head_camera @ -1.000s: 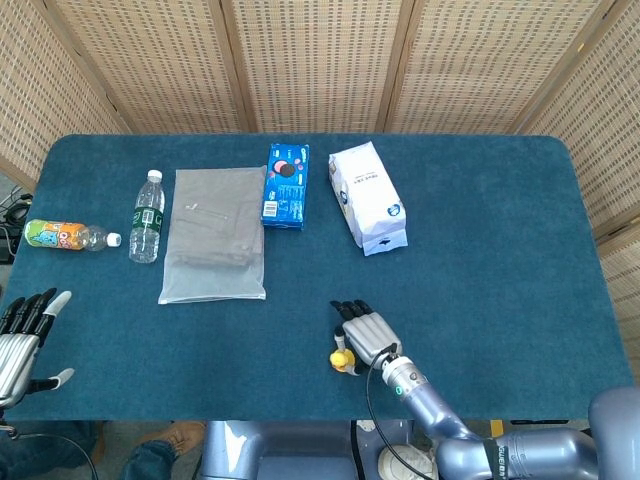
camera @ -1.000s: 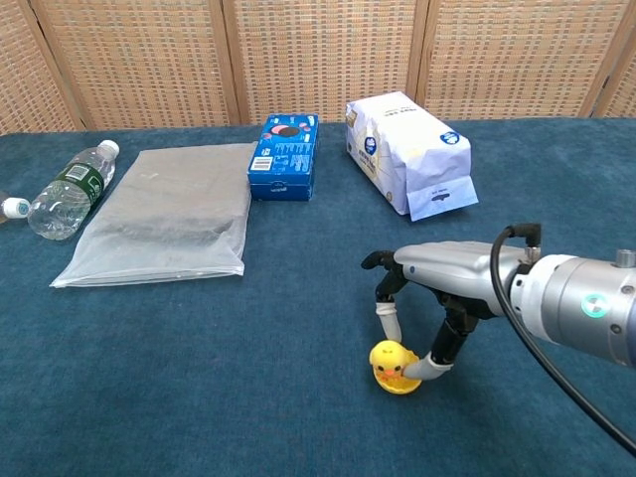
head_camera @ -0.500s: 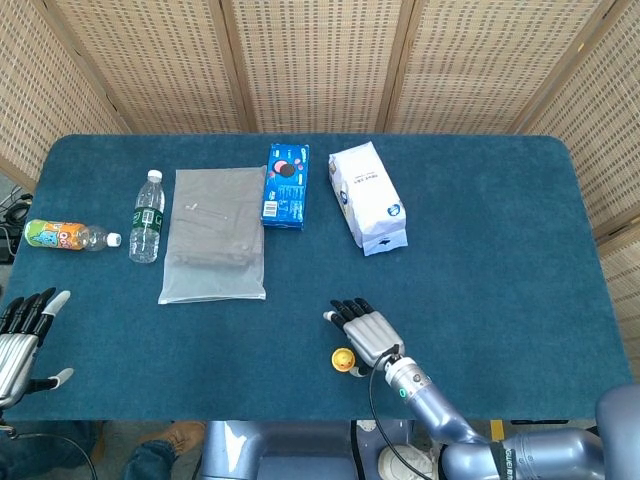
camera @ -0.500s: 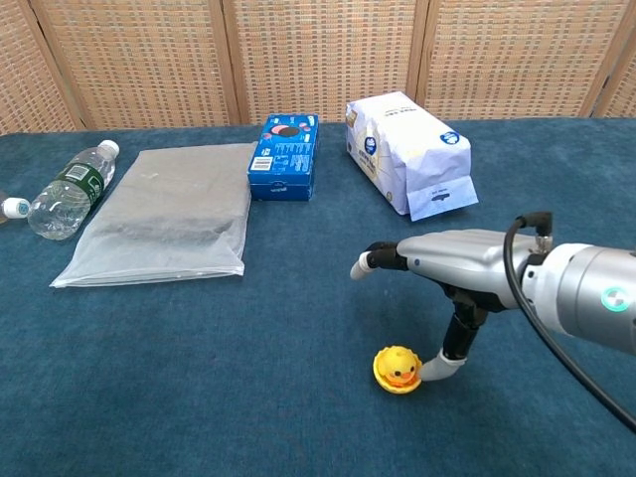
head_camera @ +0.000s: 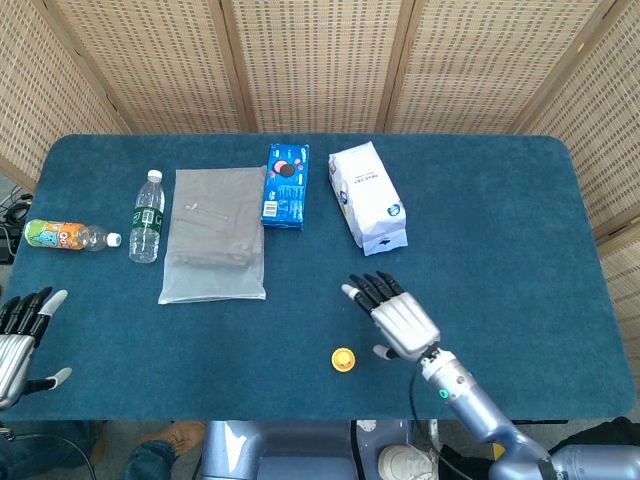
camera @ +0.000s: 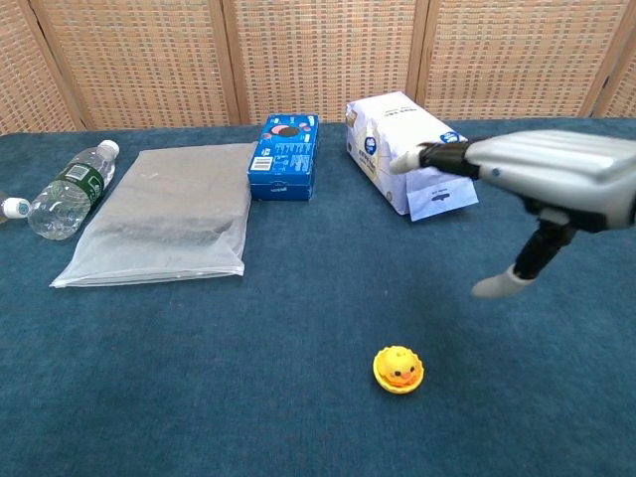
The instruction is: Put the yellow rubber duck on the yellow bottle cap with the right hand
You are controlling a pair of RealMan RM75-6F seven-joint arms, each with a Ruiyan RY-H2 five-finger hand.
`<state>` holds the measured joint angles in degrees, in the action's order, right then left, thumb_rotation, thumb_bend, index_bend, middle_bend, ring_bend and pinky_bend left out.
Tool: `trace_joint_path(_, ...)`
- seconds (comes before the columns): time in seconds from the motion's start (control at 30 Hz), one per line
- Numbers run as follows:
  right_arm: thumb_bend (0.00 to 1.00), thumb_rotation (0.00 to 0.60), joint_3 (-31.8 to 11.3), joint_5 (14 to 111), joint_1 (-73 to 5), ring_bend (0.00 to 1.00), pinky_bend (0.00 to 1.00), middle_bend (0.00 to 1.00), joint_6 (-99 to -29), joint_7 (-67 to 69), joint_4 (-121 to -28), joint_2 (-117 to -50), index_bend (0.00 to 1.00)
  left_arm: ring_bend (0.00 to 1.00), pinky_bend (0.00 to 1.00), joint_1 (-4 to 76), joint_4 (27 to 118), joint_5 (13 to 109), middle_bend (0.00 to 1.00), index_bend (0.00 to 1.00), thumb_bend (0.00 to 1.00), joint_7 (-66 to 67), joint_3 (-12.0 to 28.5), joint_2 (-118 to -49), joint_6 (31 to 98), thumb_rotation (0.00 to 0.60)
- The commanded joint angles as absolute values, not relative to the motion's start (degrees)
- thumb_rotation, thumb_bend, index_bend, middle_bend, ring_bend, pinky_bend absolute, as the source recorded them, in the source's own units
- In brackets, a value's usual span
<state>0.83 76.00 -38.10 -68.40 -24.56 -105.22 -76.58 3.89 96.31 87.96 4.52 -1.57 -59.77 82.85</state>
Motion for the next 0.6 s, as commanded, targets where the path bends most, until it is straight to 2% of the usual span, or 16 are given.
trace_joint_path(0.03,0.00,0.600,4.0,83.7,-29.9,0.00,0.00,0.00,-77.7,-11.7,-94.6,-72.1,0.00,0.00,0.00,3.6,96.4,88.5,0.00,0.00,0.00,4.3,-1.7,-59.7,83.5,0.600)
trace_joint_path(0.2,0.00,0.600,5.8,83.7,-24.4,0.00,0.00,0.00,-81.1,-5.0,-88.5,-70.2,0.00,0.00,0.00,3.3,96.2,88.3,0.00,0.00,0.00,4.6,-1.4,-59.8,84.2,0.600)
trace_joint_path(0.4,0.00,0.600,7.6,84.7,-19.3,0.00,0.00,0.00,-83.8,-0.7,-86.5,-67.6,0.00,0.00,0.00,2.8,96.4,89.1,0.00,0.00,0.00,5.0,-1.6,-59.9,85.4,0.600)
trace_joint_path(0.6,0.00,0.600,6.6,85.9,-17.1,0.00,0.00,0.00,-85.1,1.9,-83.9,-67.8,0.00,0.00,0.00,2.3,96.4,89.9,0.00,0.00,0.00,5.0,-1.8,-59.9,86.4,0.600)
